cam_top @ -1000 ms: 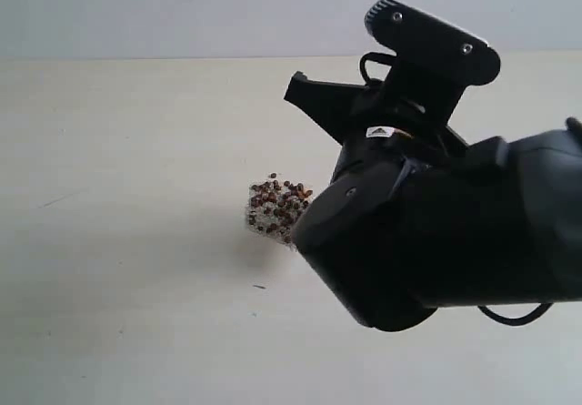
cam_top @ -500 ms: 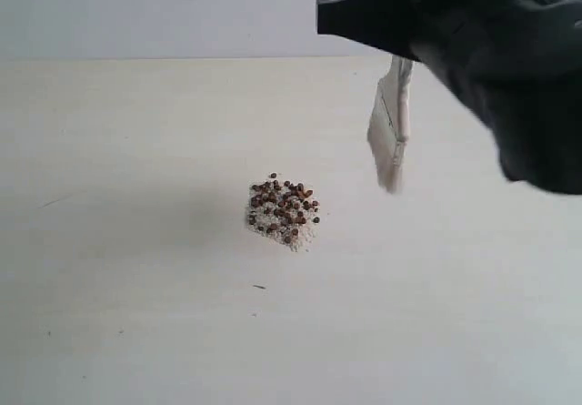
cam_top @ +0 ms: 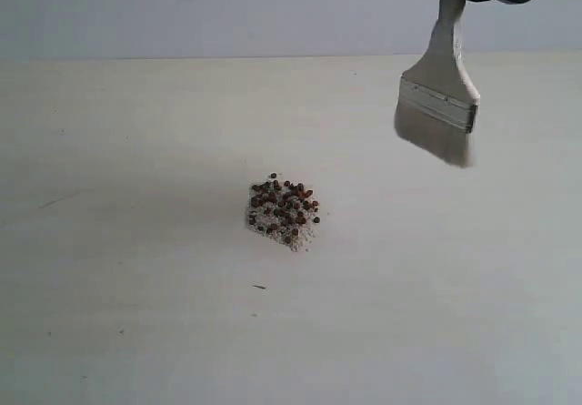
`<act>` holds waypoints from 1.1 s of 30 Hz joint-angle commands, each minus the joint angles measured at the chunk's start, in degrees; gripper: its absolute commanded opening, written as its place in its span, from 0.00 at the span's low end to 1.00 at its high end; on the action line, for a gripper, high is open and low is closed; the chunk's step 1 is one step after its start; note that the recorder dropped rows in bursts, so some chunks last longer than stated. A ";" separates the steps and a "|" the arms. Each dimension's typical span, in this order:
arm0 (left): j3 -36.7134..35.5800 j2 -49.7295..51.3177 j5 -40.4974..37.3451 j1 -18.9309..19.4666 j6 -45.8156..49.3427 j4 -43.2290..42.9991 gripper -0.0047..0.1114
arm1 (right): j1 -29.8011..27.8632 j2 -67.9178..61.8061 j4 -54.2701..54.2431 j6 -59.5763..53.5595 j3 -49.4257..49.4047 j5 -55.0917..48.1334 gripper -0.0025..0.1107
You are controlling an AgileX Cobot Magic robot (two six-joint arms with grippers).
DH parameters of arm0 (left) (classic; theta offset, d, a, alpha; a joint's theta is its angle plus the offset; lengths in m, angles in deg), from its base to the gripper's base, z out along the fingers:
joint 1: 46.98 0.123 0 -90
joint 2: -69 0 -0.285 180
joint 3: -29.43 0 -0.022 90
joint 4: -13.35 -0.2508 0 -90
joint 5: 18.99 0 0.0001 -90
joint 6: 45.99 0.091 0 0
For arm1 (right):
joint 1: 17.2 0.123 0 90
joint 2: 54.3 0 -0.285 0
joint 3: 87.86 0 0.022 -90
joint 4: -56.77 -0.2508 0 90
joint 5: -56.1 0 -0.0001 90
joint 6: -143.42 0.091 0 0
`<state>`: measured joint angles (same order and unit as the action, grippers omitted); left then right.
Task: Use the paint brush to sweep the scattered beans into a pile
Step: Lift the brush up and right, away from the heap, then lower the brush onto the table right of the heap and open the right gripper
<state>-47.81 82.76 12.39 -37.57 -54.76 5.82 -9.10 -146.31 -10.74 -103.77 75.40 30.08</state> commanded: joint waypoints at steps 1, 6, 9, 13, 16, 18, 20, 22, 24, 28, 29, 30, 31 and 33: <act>0.02 -0.19 -0.12 -0.32 -0.17 0.20 0.04 | -5.70 -8.59 1.11 3.95 7.50 -17.56 0.02; 0.02 -0.19 -0.12 -0.32 -0.17 0.20 0.04 | -7.22 -20.20 1.26 4.60 13.98 -36.64 0.02; 0.02 -0.19 -0.12 -0.32 -0.17 0.20 0.04 | -7.22 -26.62 1.26 4.60 16.40 -40.61 0.02; 0.02 -0.19 -0.12 -0.32 -0.17 0.20 0.04 | -7.22 -33.05 1.26 4.88 19.38 -40.63 0.02; 0.02 -0.19 -0.12 -0.32 -0.17 0.20 0.04 | -7.22 -36.03 1.26 5.72 21.03 -40.51 0.02; 0.02 -0.19 -0.12 -0.32 -0.17 0.20 0.04 | -7.22 -37.38 1.42 5.99 21.85 -40.21 0.02; 0.02 -0.19 -0.12 -0.32 -0.17 0.20 0.04 | -7.22 -38.52 1.56 5.99 22.87 -40.08 0.02; 0.02 -0.19 -0.12 -0.32 -0.17 0.20 0.04 | -7.22 -39.35 1.56 6.95 23.79 -39.82 0.02; 0.02 -0.19 -0.12 -0.32 -0.17 0.20 0.04 | -7.22 -40.41 2.73 9.23 24.57 -38.92 0.02; 0.02 -0.19 -0.12 -0.32 -0.17 0.20 0.04 | -7.22 -41.75 6.96 13.68 25.64 -36.46 0.02; 0.02 -0.19 -0.12 -0.32 -0.17 0.20 0.04 | -7.22 -41.83 7.25 13.82 25.64 -35.95 0.02; 0.02 -0.19 -0.12 -0.32 -0.17 0.20 0.04 | -7.22 -41.88 7.59 13.82 25.64 -35.51 0.02; 0.02 -0.19 -0.12 -0.32 -0.17 0.20 0.04 | -7.22 -41.88 7.61 13.91 25.64 -35.20 0.02; 0.02 -0.19 -0.12 -0.32 -0.17 0.20 0.04 | -7.22 -41.88 7.48 13.91 25.72 -35.05 0.02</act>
<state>-47.81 82.76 12.39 -37.57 -54.76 5.82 -15.99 -188.24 -3.28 -90.16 100.54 -5.62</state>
